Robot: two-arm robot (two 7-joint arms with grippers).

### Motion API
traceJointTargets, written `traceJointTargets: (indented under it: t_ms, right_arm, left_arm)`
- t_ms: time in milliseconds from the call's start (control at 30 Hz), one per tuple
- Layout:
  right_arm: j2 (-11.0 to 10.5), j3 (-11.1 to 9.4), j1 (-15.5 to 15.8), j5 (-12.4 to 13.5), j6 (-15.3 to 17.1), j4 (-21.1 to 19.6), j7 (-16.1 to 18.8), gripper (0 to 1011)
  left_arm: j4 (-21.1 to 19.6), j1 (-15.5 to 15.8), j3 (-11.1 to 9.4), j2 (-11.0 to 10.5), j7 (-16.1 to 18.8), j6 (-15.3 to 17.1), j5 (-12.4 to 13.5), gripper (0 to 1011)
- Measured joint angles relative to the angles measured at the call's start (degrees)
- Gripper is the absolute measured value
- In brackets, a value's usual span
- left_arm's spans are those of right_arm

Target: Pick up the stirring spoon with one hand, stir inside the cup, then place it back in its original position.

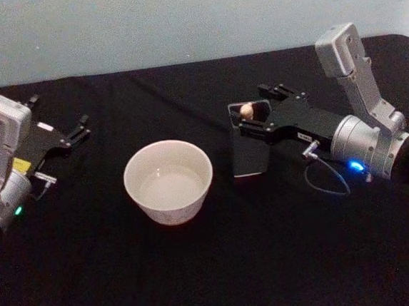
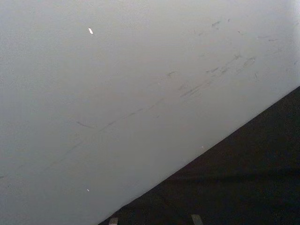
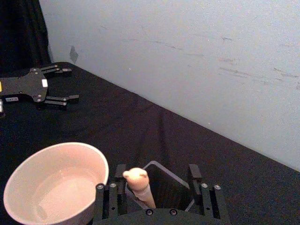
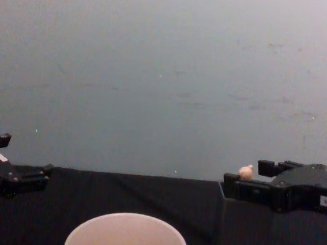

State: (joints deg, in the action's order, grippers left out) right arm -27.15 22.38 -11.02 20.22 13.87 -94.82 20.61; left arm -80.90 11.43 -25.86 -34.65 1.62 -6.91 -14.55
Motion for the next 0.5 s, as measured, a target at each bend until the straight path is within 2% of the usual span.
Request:
traceJointTargets:
  t_ms: [267,500]
  right_arm:
    - [0.00,0.00,0.00,0.04,0.00,0.00,0.00,1000]
    - [-0.05,-0.82,0.07,1.51,-0.77,-1.17,1.46,1002]
  left_arm:
    - [0.00,0.00,0.00,0.00,0.00,0.00,0.00,1001]
    - [0.00,0.00,0.00,0.00,0.00,0.00,0.00,1001]
